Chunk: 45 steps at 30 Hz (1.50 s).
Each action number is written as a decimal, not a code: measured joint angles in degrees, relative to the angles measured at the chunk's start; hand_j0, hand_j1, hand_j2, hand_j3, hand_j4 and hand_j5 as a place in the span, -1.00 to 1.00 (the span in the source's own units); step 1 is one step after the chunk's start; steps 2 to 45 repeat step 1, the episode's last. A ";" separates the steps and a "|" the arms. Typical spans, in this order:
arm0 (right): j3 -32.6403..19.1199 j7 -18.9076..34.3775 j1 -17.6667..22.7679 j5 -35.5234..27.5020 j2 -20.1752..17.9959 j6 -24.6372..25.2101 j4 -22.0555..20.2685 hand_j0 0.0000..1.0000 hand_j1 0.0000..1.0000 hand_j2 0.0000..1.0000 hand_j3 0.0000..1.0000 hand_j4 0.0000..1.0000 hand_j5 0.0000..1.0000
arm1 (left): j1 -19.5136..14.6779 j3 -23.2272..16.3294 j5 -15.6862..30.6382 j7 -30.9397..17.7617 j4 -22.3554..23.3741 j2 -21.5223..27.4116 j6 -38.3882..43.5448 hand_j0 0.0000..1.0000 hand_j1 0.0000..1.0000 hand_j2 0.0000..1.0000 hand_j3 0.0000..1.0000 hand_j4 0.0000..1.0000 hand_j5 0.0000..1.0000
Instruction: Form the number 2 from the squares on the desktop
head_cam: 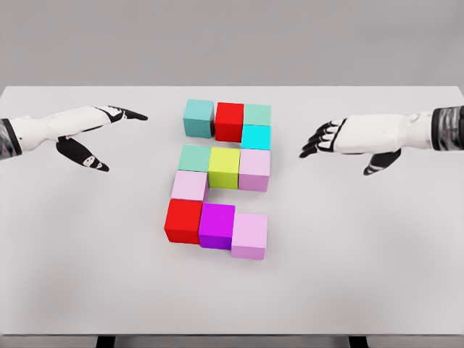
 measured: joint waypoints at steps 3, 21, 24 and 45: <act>-0.04 0.00 0.00 -0.09 0.00 0.00 0.12 1.00 1.00 1.00 1.00 1.00 1.00 | 0.09 0.00 0.00 0.00 0.02 0.00 0.00 1.00 1.00 1.00 1.00 1.00 1.00; -0.04 0.00 0.00 -0.09 0.00 0.00 0.12 1.00 1.00 1.00 1.00 1.00 1.00 | 0.09 0.00 0.00 0.00 0.02 0.00 0.00 1.00 1.00 1.00 1.00 1.00 1.00; -0.04 0.00 0.00 -0.09 0.00 0.00 0.12 1.00 1.00 1.00 1.00 1.00 1.00 | 0.09 0.00 0.00 0.00 0.02 0.00 0.00 1.00 1.00 1.00 1.00 1.00 1.00; -0.04 0.00 0.00 -0.09 0.00 0.00 0.12 1.00 1.00 1.00 1.00 1.00 1.00 | 0.09 0.00 0.00 0.00 0.02 0.00 0.00 1.00 1.00 1.00 1.00 1.00 1.00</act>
